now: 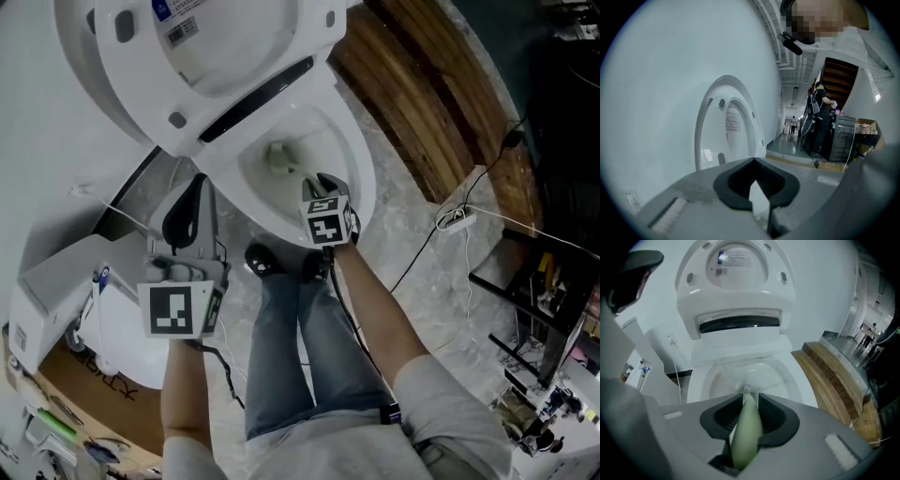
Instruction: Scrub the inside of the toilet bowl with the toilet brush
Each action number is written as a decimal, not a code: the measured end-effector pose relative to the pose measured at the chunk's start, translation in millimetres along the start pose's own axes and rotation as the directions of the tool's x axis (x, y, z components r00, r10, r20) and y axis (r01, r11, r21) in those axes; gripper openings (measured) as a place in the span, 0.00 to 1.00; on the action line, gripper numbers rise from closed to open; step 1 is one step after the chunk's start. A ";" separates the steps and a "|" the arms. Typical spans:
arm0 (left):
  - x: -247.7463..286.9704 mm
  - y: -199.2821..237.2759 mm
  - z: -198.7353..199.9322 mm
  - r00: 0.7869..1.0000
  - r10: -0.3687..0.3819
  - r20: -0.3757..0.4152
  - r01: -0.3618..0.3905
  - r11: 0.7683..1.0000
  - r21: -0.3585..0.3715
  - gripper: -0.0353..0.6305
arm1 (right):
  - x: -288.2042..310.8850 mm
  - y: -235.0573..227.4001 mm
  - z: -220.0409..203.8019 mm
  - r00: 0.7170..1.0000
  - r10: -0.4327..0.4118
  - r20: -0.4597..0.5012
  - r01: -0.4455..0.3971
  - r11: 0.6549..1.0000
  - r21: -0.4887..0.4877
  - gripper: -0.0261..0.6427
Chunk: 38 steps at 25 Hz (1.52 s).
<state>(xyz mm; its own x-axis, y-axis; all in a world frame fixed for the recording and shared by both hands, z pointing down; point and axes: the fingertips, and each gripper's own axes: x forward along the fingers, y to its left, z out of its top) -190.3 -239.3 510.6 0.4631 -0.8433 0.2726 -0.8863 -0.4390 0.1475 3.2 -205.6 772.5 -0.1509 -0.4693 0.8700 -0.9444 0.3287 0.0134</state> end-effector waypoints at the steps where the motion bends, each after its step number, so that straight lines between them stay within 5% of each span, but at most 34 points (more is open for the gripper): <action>1: 1.1 -0.6 0.7 1.000 -0.007 0.001 0.007 1.000 0.002 0.06 | -1.5 4.1 -1.1 1.000 0.006 0.000 -0.006 1.000 0.000 0.19; 20: -12.8 -71.9 25.6 0.994 -0.102 0.038 0.102 0.995 0.014 0.06 | -98.4 2.6 -15.5 0.987 -0.006 0.162 -0.014 0.992 0.125 0.19; 38: -105.2 -137.0 126.9 0.991 -0.058 0.121 0.051 0.997 0.062 0.06 | -295.5 -20.3 -6.2 0.937 -0.083 0.338 0.026 0.985 0.170 0.20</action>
<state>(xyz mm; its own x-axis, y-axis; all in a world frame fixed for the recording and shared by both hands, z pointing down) -118.2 -129.8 341.0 0.5101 -0.8476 0.1462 -0.8600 -0.4999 0.1024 68.8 -68.6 518.2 -0.1617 -0.7444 0.6479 -0.9839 0.1722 -0.0476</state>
